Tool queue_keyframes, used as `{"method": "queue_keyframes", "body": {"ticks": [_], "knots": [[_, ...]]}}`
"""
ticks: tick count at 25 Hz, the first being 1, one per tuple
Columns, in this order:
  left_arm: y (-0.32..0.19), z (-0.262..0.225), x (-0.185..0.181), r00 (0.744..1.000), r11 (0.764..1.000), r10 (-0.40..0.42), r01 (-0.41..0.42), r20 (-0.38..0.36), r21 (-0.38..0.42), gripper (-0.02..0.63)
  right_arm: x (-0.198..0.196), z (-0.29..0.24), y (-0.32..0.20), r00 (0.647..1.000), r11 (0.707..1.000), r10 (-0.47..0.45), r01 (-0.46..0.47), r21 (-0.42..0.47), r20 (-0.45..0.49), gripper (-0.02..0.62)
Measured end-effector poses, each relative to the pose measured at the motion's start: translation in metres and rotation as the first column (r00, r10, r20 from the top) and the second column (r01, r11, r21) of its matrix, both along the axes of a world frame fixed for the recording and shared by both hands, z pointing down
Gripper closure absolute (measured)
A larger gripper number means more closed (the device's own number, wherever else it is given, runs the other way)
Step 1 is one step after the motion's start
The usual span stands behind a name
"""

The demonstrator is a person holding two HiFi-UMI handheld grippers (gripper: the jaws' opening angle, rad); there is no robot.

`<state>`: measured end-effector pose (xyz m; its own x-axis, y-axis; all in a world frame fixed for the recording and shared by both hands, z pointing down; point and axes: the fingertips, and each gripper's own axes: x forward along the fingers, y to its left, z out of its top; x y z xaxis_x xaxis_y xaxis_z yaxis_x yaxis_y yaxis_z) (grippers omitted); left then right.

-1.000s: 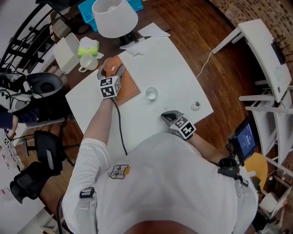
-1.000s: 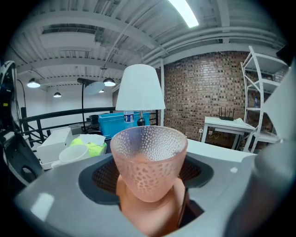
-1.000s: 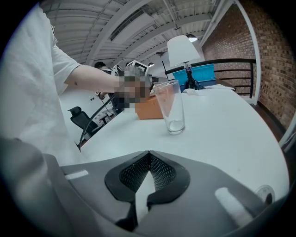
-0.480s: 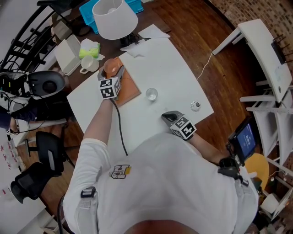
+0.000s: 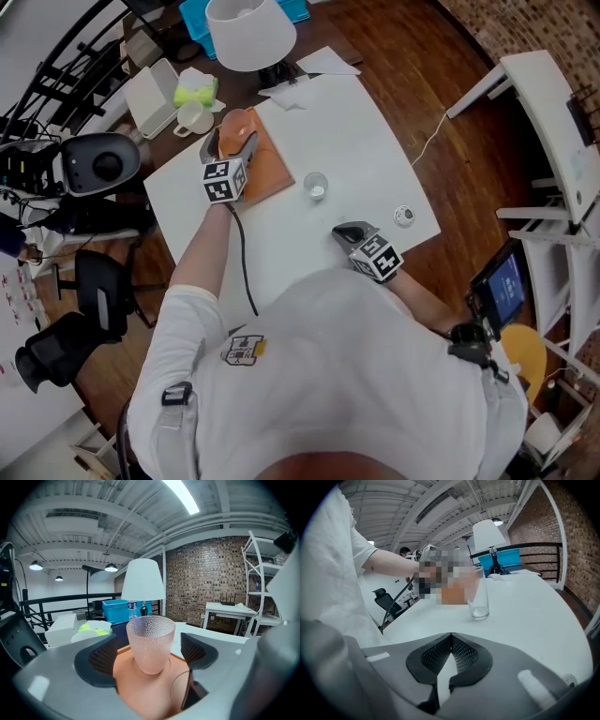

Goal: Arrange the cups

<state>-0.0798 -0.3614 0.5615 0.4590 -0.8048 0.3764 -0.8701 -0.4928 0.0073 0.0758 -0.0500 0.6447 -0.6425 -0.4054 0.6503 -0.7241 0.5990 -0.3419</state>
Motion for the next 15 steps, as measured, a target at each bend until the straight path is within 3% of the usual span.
{"method": "queue_keyframes", "body": {"ticks": [4, 9, 15], "knots": [[0.029, -0.014, -0.016, 0.999, 0.999, -0.043, 0.043, -0.020, 0.018, 0.196, -0.001, -0.004, 0.003, 1.000, 1.000, -0.021, 0.021, 0.017, 0.016, 0.595], [0.083, -0.023, -0.027, 0.990, 0.996, -0.090, 0.092, -0.108, 0.016, 0.196, 0.000, -0.007, 0.003, 0.999, 0.998, -0.047, 0.046, 0.041, 0.024, 0.595], [0.145, -0.021, -0.016, 0.977, 0.996, -0.088, 0.086, -0.193, -0.017, 0.200, -0.002, -0.010, 0.009, 0.997, 0.996, -0.076, 0.074, 0.055, 0.024, 0.595]]}}
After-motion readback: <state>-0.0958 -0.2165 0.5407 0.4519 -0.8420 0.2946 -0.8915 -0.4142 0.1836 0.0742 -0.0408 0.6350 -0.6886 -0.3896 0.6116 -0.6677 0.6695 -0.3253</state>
